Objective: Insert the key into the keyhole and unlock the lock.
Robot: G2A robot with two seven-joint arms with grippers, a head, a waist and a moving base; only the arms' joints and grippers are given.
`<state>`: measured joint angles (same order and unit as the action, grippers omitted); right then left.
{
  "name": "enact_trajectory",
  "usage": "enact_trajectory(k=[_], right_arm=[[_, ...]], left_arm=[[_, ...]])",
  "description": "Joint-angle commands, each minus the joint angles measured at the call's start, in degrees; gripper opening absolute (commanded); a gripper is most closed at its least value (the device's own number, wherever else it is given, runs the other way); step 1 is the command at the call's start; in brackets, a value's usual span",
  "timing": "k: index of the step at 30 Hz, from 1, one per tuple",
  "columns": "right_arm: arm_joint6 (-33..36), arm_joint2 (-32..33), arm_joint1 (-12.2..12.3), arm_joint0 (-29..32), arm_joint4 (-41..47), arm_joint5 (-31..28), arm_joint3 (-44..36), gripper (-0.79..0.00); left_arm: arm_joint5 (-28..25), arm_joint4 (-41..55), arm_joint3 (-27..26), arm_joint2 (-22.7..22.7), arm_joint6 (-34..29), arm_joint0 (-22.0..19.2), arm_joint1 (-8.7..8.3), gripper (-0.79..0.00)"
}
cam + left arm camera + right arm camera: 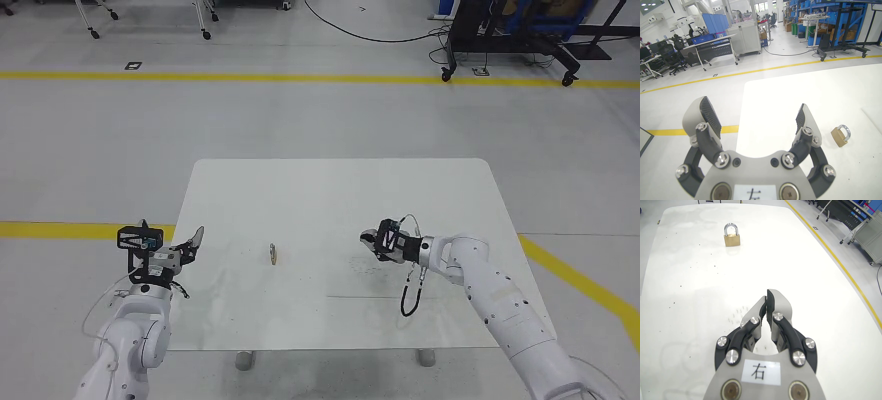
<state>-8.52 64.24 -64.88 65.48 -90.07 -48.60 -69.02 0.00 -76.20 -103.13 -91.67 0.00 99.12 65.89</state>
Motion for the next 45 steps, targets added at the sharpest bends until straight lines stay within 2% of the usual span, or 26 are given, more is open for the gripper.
enact_trajectory(k=[1,6,9,11,14,16,18,19,27,29,31,34,37,39,41,45], right_arm=[[0.0,0.0,0.0,0.0,0.0,0.0,0.0,-0.785],[-1.5,-0.4,-0.2,1.1,2.7,0.7,-0.9,-0.785],[-4.7,0.1,-0.8,1.2,10.7,0.4,-0.6,-0.785],[-5.7,0.7,-1.6,1.4,23.2,1.3,2.6,-0.785],[0.1,-1.1,-3.2,0.1,38.1,4.1,5.1,-0.785],[2.3,-2.1,-4.0,-0.4,48.1,2.5,6.8,-0.785],[4.4,-2.1,-4.4,-1.4,55.2,1.7,8.7,-0.785],[4.3,-1.5,-4.6,-1.7,58.0,3.3,9.7,-0.785],[4.3,-1.4,-4.6,-1.8,58.4,4.0,9.7,-0.785],[4.3,-1.4,-4.6,-1.8,58.4,4.0,9.7,-0.785],[4.5,-1.6,-4.7,-1.3,59.5,3.5,9.5,-0.785],[7.4,-2.4,-5.1,-0.9,68.3,-1.8,9.7,-0.785],[11.4,-4.8,-5.9,-2.1,76.1,-5.8,10.2,-0.785],[13.5,-6.6,-6.6,-3.1,81.4,-7.6,10.8,-0.785],[14.2,-7.6,-7.1,-3.8,85.5,-9.4,11.9,-0.785],[14.2,-7.7,-7.2,-4.0,86.3,-9.4,12.3,-0.785]], left_arm=[[0.0,0.0,0.0,0.0,0.0,0.0,0.0,0.0],[0.0,0.0,0.0,0.0,0.0,0.0,0.0,0.0],[0.0,0.0,0.0,0.0,0.0,0.0,0.0,0.0],[0.0,0.0,0.0,0.0,0.0,0.0,0.0,0.0],[0.0,0.0,0.0,0.0,0.0,0.0,0.0,0.0],[0.0,0.0,0.0,0.0,0.0,0.0,0.0,0.0],[0.0,0.0,0.0,0.0,0.0,0.0,0.0,0.0],[0.0,0.0,0.0,0.0,0.0,0.0,0.0,0.0],[-0.2,0.8,-0.3,-0.1,0.3,-0.1,0.05,0.0],[-2.1,5.7,-1.1,-0.3,0.3,0.4,0.24,0.0],[-6.5,13.8,-2.3,-0.5,-2.3,0.7,0.36,0.0],[-14.3,27.3,-5.2,-0.2,-8.2,1.0,0.44,0.0],[-21.7,44.7,-6.2,1.9,-17.9,0.4,0.44,0.0],[-23.3,54.2,-5.7,2.9,-27.0,-1.7,0.17,0.0],[-23.8,58.0,-5.7,3.1,-32.5,-3.9,-0.1,0.0],[-23.8,58.0,-5.7,3.1,-32.5,-3.9,-0.1,0.0]])
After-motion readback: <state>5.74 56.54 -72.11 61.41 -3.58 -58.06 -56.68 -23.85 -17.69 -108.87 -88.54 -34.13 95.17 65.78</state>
